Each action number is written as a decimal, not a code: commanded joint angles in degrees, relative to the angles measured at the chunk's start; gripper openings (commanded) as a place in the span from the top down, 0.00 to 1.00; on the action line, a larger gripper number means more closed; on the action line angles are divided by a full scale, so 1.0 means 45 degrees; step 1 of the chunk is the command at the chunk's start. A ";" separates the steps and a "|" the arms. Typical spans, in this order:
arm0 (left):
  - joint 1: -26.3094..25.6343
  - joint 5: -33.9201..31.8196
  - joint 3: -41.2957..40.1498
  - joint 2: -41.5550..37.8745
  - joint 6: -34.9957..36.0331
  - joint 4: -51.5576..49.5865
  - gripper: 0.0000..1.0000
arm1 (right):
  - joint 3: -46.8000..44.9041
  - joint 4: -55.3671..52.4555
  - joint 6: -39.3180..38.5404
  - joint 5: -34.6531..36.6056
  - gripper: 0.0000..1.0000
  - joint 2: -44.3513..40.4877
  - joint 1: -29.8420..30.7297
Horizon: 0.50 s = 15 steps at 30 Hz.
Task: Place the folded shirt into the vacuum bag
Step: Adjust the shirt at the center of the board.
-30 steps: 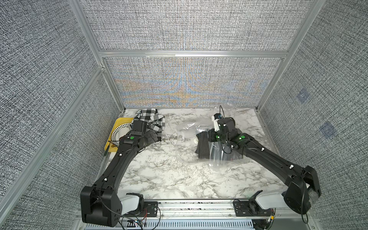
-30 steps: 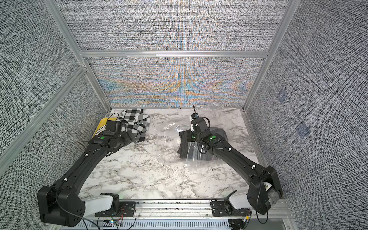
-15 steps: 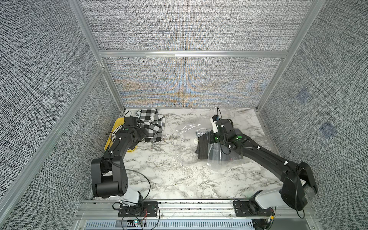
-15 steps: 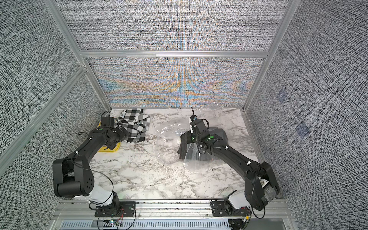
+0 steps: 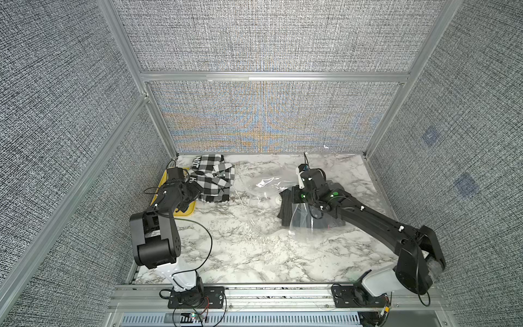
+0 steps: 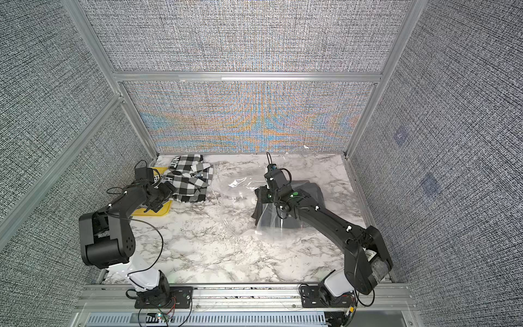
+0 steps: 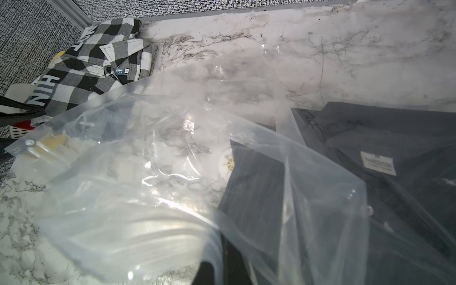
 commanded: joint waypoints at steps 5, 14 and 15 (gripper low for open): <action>0.0499 0.1545 0.0776 0.0745 0.0298 0.0671 0.09 | 0.0104 -0.0433 0.0217 0.0548 1.00 -0.0244 0.0191; 0.0876 0.2004 0.1289 0.1536 0.0277 0.0970 0.26 | 0.0046 -0.0401 0.0071 0.0537 1.00 -0.0351 0.0191; 0.0893 0.1977 0.1349 0.1557 0.0306 0.0920 0.32 | 0.0035 -0.0376 0.0061 0.0521 1.00 -0.0351 0.0186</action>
